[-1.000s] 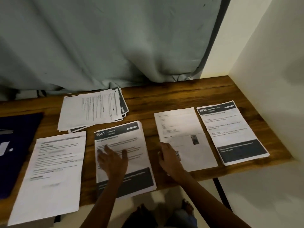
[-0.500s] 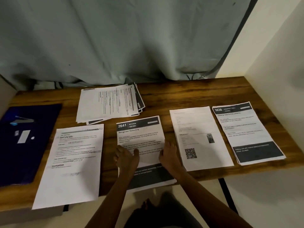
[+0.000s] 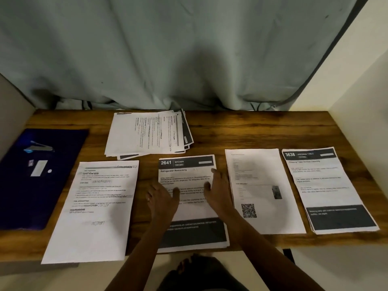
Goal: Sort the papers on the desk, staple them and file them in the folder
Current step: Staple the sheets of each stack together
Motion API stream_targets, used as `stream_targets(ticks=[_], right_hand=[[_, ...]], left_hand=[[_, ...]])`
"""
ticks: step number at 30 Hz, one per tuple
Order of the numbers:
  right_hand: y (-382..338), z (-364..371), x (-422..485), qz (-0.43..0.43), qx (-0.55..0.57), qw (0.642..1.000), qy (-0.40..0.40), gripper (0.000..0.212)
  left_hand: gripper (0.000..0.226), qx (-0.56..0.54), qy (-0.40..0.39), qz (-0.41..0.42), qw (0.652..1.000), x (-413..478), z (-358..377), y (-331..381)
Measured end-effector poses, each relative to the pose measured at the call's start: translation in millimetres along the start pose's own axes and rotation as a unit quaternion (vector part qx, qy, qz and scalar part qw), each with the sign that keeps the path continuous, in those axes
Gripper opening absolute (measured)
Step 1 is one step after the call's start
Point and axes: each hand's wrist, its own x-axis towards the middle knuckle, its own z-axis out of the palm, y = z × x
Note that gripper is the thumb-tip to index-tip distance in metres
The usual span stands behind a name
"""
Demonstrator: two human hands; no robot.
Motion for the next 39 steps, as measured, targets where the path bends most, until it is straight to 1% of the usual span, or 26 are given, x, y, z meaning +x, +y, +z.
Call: stream_targets(ticks=[2, 4, 7, 8, 10, 12, 15, 18, 20, 21, 23, 25, 27, 30, 32, 34, 36, 39], right_hand=[[-17.5, -4.9, 28.0, 0.053, 0.070, 0.996, -0.035, 0.051], [-35.5, -6.3, 56.8, 0.104, 0.091, 0.988, -0.062, 0.050], [-63.5, -0.5, 89.8, 0.169, 0.170, 0.967, -0.080, 0.035], [-71.3, 3.7, 99.8, 0.185, 0.200, 0.959, -0.078, 0.033], [-84.5, 14.8, 118.3, 0.229, 0.258, 0.935, -0.079, 0.037], [-93.2, 27.2, 132.9, 0.270, 0.299, 0.912, -0.083, 0.043], [-105.0, 38.3, 146.8, 0.295, 0.306, 0.903, -0.063, 0.039], [-107.8, 51.2, 164.0, 0.304, 0.319, 0.895, -0.065, 0.042], [-103.7, 61.7, 176.7, 0.316, 0.341, 0.883, -0.062, 0.045], [-109.6, 60.7, 176.0, 0.328, 0.356, 0.873, -0.060, 0.044], [-121.0, 56.4, 171.7, 0.345, 0.382, 0.856, -0.056, 0.035], [-126.4, 60.5, 169.6, 0.341, 0.402, 0.848, -0.057, 0.033], [-128.0, 69.4, 167.1, 0.329, 0.406, 0.851, -0.047, 0.036], [-132.1, 78.6, 164.4, 0.303, 0.406, 0.862, 0.001, 0.029], [-137.0, 74.5, 160.7, 0.286, 0.404, 0.868, 0.041, 0.024], [-139.2, 62.7, 155.2, 0.266, 0.414, 0.867, 0.074, 0.021], [-136.5, 47.5, 146.1, 0.247, 0.439, 0.858, 0.098, 0.020], [-129.3, 19.7, 131.2, 0.220, 0.460, 0.851, 0.129, 0.026]], left_hand=[[0.076, -0.015, 0.005, 0.017, 1.000, 15.6, -6.9, 3.7], [0.074, -0.020, 0.010, 0.042, 0.999, 31.2, -15.5, 5.1], [0.068, -0.028, 0.018, 0.098, 0.995, 60.2, -25.3, 1.1], [0.067, -0.026, 0.016, 0.122, 0.992, 73.2, -25.1, -3.0], [0.067, 0.022, -0.006, 0.157, 0.987, 97.7, -28.9, -4.7], [0.063, 0.100, -0.043, 0.164, 0.980, 117.7, -33.8, -5.2], [0.077, 0.130, -0.076, 0.146, 0.978, 134.0, -39.8, -6.4], [0.072, 0.156, -0.110, 0.151, 0.970, 148.1, -46.4, -9.2], [0.070, 0.184, -0.111, 0.169, 0.962, 155.8, -49.8, -10.8], [0.068, 0.195, -0.102, 0.184, 0.958, 159.6, -49.5, -12.2], [0.064, 0.200, -0.094, 0.204, 0.954, 164.3, -48.9, -13.7], [0.060, 0.193, -0.092, 0.217, 0.953, 169.6, -48.9, -16.1], [0.058, 0.191, -0.093, 0.223, 0.951, 172.6, -50.4, -18.3], [0.052, 0.172, -0.098, 0.237, 0.951, 175.7, -57.1, -18.9], [0.049, 0.131, -0.093, 0.261, 0.952, 178.1, -67.3, -15.1], [0.050, 0.066, -0.080, 0.261, 0.960, 180.2, -83.5, -6.7], [0.054, 0.014, -0.059, 0.261, 0.964, 184.3, -103.8, 4.8], [0.058, -0.018, -0.005, 0.270, 0.963, 193.8, -134.9, 25.6]])
